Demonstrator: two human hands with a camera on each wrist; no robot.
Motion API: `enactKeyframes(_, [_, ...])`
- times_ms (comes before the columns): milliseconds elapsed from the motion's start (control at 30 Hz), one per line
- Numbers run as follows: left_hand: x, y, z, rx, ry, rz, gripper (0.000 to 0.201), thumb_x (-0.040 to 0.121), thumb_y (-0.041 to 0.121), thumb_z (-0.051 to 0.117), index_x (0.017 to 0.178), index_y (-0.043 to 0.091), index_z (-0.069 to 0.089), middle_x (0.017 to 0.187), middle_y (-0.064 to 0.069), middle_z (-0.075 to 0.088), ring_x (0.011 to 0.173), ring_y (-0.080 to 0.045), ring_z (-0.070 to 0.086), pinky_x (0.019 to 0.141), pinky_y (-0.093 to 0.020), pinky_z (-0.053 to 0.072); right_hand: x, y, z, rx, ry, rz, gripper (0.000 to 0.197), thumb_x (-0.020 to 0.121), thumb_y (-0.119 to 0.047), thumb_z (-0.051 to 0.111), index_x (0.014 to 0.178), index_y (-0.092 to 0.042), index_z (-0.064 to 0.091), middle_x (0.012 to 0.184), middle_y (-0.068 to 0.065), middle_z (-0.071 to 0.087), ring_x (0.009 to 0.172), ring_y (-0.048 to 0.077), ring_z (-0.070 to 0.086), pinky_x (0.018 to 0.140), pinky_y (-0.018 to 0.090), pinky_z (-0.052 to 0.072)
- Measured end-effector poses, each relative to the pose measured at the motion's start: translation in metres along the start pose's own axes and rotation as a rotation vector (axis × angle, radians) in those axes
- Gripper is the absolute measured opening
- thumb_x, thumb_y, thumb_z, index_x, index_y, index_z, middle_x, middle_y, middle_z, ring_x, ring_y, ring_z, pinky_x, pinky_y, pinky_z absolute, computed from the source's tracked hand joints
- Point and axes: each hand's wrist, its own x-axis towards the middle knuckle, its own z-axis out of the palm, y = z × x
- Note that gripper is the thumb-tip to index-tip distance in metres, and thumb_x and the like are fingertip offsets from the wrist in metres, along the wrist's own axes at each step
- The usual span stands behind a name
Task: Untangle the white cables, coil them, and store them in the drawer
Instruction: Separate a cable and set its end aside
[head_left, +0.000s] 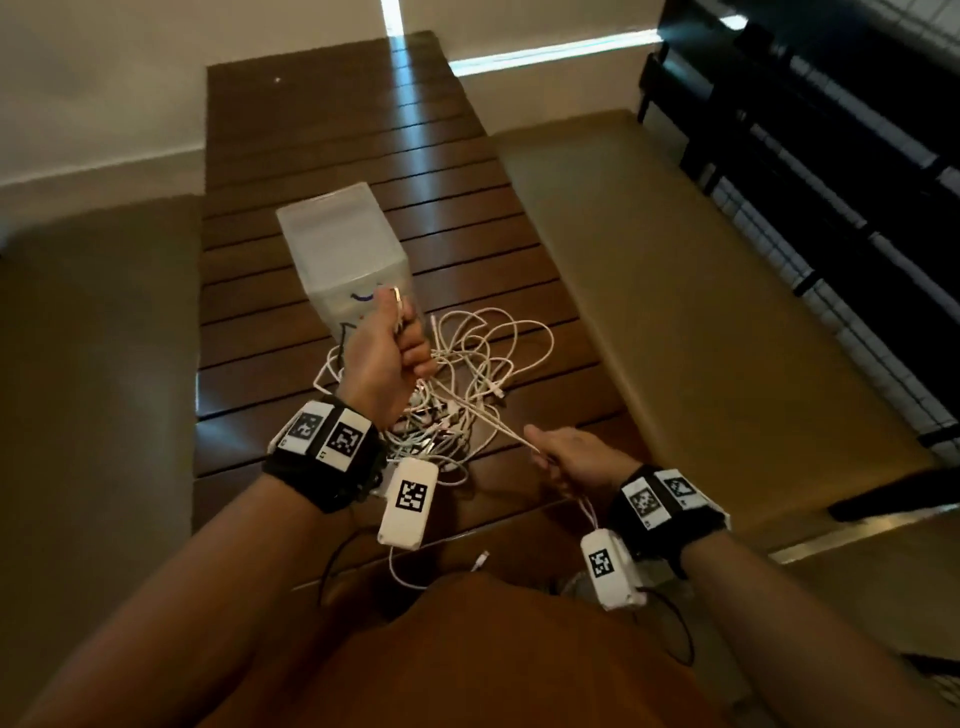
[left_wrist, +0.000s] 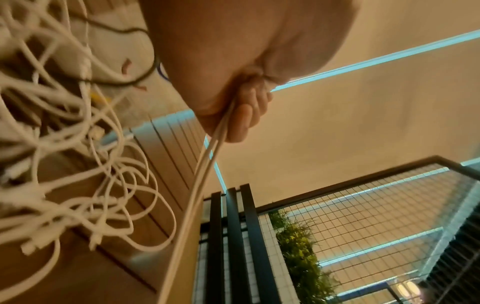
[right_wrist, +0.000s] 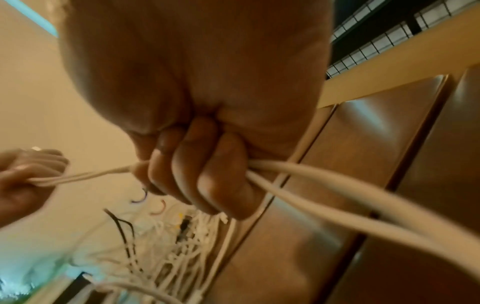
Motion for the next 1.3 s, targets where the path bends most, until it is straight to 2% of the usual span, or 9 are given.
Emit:
enactKeyframes(233, [-0.011,0.022,-0.054,0.000,0.092,0.058,0.042,0.101,0.048,0.029,0.078,0.018,0.046,0.045,0.009,0.028,0.035,-0.003,0.023,0.036,-0.015,0.021,0.030,0.001,-0.002,-0.639,-0.097,0.068,0.046,0.098,-0.042,0.050,0.059,-0.018,0.056,0.053,-0.004,0.054,0.045,0.009,0.050,0.053,0.026,0.042])
enactKeyframes(400, [-0.019,0.031,-0.081,0.040,0.146,0.073,0.046,0.102,0.048,0.023,0.078,0.017,0.047,0.045,0.010,0.028,0.035,-0.002,0.021,0.034,-0.015,0.016,0.058,-0.061,0.015,-0.669,-0.006,-0.181,0.021,0.096,-0.020,0.056,0.076,-0.017,0.063,0.070,-0.003,0.064,0.059,0.008,0.058,0.059,0.021,0.044])
enactKeyframes(500, [-0.023,0.030,-0.088,0.049,0.162,0.058,0.048,0.102,0.050,0.023,0.080,0.015,0.050,0.046,0.009,0.027,0.035,-0.002,0.019,0.037,-0.018,0.012,0.081,-0.087,0.025,-0.809,0.144,-0.374,0.018,0.094,-0.015,0.056,0.100,-0.019,0.073,0.098,-0.010,0.066,0.088,0.008,0.060,0.081,0.023,0.044])
enactKeyframes(667, [-0.022,0.019,-0.089,0.014,0.144,0.012,0.050,0.101,0.049,0.025,0.094,0.011,0.056,0.051,0.008,0.028,0.039,-0.003,0.021,0.039,-0.018,0.015,0.114,-0.093,0.042,-1.245,0.054,-0.418,0.035,0.087,-0.004,0.055,0.116,-0.019,0.068,0.125,0.002,0.056,0.112,0.025,0.057,0.089,0.032,0.047])
enactKeyframes(833, [-0.019,0.013,-0.088,0.049,0.191,0.037,0.041,0.104,0.041,0.027,0.076,0.017,0.044,0.049,0.009,0.028,0.039,-0.003,0.021,0.035,-0.016,0.020,0.119,-0.089,0.041,-1.438,0.107,-0.336,0.027,0.091,-0.005,0.048,0.110,-0.008,0.068,0.123,0.011,0.057,0.111,0.034,0.059,0.091,0.040,0.051])
enactKeyframes(900, [-0.018,0.012,-0.089,0.063,0.202,0.031,0.041,0.104,0.043,0.027,0.076,0.018,0.044,0.049,0.009,0.027,0.039,-0.004,0.021,0.035,-0.017,0.019,0.118,-0.092,0.038,-1.340,0.126,-0.331,0.024,0.092,-0.005,0.052,0.109,-0.008,0.069,0.113,0.012,0.064,0.107,0.031,0.062,0.089,0.036,0.050])
enactKeyframes(1067, [-0.021,0.012,-0.085,0.084,0.162,0.018,0.037,0.096,0.050,0.038,0.076,0.019,0.046,0.055,0.008,0.027,0.045,-0.006,0.021,0.042,-0.021,0.016,0.090,-0.108,0.023,-0.609,0.133,-0.428,0.015,0.087,-0.015,0.070,0.101,-0.016,0.075,0.091,-0.007,0.070,0.083,0.006,0.063,0.075,0.016,0.050])
enactKeyframes(1200, [-0.025,0.008,-0.074,0.200,0.099,0.102,0.010,0.097,0.014,0.044,0.093,0.014,0.053,0.054,0.010,0.036,0.045,-0.004,0.029,0.044,-0.018,0.024,0.048,-0.131,0.022,-0.319,0.119,-0.635,0.015,0.091,-0.009,0.062,0.098,-0.020,0.071,0.090,-0.005,0.072,0.081,-0.002,0.065,0.073,0.009,0.048])
enactKeyframes(1300, [-0.022,0.004,-0.061,0.215,0.074,0.091,0.028,0.082,-0.006,0.042,0.100,0.013,0.053,0.063,0.005,0.039,0.049,-0.006,0.032,0.046,-0.019,0.027,0.030,-0.141,0.030,-0.295,0.034,-0.651,0.015,0.096,-0.009,0.054,0.093,-0.012,0.068,0.080,0.004,0.071,0.077,0.005,0.065,0.076,0.013,0.049])
